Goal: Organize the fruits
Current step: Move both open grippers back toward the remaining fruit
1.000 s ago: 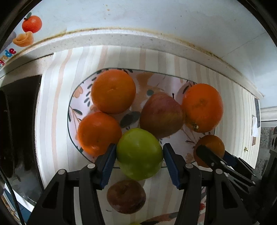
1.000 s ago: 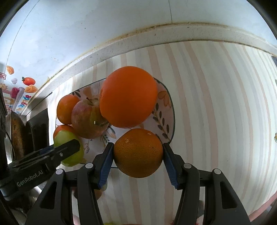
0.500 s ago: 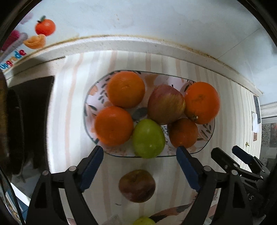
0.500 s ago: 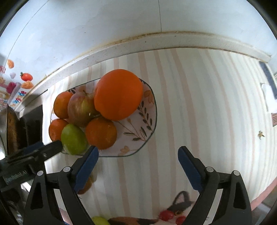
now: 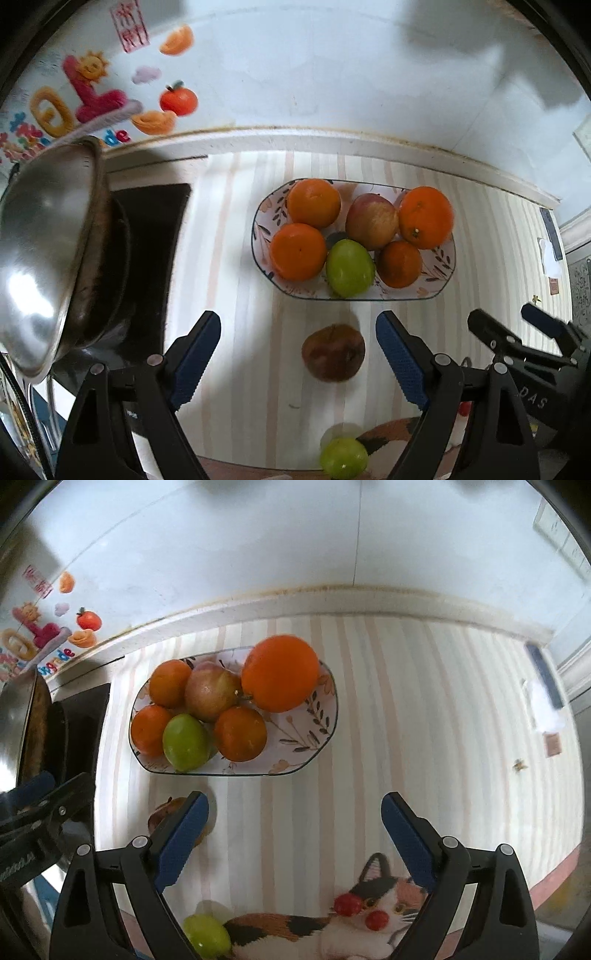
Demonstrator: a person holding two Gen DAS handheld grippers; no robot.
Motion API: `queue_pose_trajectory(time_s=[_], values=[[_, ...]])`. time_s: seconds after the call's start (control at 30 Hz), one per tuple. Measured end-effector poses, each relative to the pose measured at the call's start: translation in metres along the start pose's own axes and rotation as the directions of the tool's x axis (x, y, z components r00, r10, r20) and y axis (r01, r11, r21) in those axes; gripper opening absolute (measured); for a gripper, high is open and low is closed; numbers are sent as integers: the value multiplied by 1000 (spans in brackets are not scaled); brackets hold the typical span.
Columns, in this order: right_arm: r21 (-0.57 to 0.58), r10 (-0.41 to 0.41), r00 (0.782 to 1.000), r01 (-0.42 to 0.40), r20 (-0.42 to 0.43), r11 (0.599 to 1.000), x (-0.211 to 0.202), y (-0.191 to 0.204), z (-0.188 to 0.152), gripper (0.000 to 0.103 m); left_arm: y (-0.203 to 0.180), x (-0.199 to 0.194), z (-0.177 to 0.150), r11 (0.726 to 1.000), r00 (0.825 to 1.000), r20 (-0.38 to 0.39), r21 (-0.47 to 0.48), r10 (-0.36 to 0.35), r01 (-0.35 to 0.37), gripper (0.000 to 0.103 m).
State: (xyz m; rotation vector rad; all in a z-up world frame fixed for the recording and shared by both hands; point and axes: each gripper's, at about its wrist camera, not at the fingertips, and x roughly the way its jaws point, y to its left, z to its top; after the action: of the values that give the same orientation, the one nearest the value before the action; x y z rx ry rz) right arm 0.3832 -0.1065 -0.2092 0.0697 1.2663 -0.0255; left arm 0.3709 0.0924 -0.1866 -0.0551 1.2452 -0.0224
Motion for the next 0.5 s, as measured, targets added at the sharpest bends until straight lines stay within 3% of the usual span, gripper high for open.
queue_pose_trajectory(time_s=[0.5], values=[[-56,49,987,-41,152,998,-110,18,-44,97,4,-93,-38,999,986,163,18,-31,28,86]])
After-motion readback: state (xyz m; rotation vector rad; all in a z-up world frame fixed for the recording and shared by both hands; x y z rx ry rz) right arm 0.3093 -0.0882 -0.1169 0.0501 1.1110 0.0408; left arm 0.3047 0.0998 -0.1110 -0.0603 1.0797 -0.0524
